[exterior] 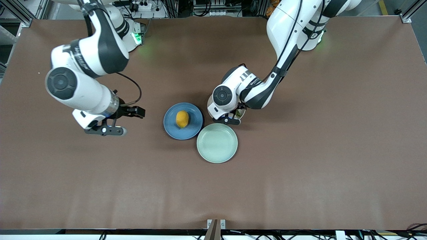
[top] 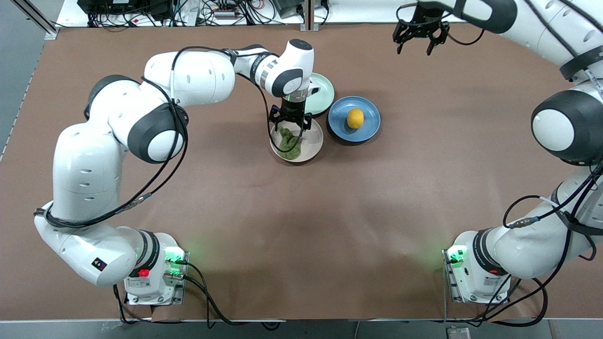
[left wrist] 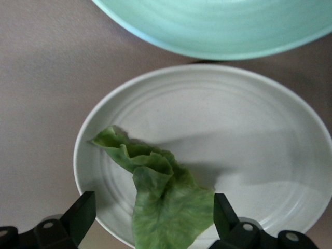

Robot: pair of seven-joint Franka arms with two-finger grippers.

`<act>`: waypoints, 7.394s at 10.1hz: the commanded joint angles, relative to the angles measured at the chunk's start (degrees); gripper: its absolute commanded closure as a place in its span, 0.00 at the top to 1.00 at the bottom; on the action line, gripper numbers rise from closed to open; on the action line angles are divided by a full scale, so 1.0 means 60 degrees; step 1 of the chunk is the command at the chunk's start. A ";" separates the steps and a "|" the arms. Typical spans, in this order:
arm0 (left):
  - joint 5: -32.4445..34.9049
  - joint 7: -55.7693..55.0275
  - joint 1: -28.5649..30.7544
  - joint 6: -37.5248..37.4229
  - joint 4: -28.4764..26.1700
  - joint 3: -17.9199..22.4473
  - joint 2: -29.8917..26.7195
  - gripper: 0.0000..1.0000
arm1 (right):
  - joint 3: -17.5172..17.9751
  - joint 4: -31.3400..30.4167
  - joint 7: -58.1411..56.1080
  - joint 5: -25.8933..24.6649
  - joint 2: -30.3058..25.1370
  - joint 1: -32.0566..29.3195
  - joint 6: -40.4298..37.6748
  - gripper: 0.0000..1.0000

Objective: Pick lemon and lettuce from blue and beige plates
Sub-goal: 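Grasp the lettuce with the left gripper while the right gripper grasps the lemon, then carry the lettuce away from the beige plate with the left gripper, then release the lettuce on the table while the right gripper carries the lemon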

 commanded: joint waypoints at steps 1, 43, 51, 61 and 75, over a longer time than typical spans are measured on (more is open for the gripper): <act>0.0063 0.0198 -0.0034 0.0043 -0.0081 -0.0002 0.0065 1.00 | -0.0057 -0.0930 0.0454 0.0196 -0.0166 0.0420 0.1041 1.00; 0.1058 0.3860 0.5224 0.1870 0.0008 0.0145 -0.1166 0.61 | -0.0115 -0.2198 0.4104 0.0196 0.2734 0.3016 0.5286 0.51; 0.1058 0.4344 0.5635 0.4728 -0.1703 0.0115 -0.1325 1.00 | -0.0115 -0.0380 0.2701 0.0167 0.2456 0.1714 0.2750 0.51; 0.0986 0.4080 0.5869 0.3955 -0.6257 0.0057 -0.5964 1.00 | -0.0145 0.0458 -0.0683 0.0021 0.1973 -0.0469 0.0915 0.52; 0.0019 0.4109 0.5868 -0.1755 -0.2018 -0.0280 -0.7302 1.00 | -0.0203 -0.2628 -0.4465 -0.0888 -0.0180 -0.2858 0.2126 0.51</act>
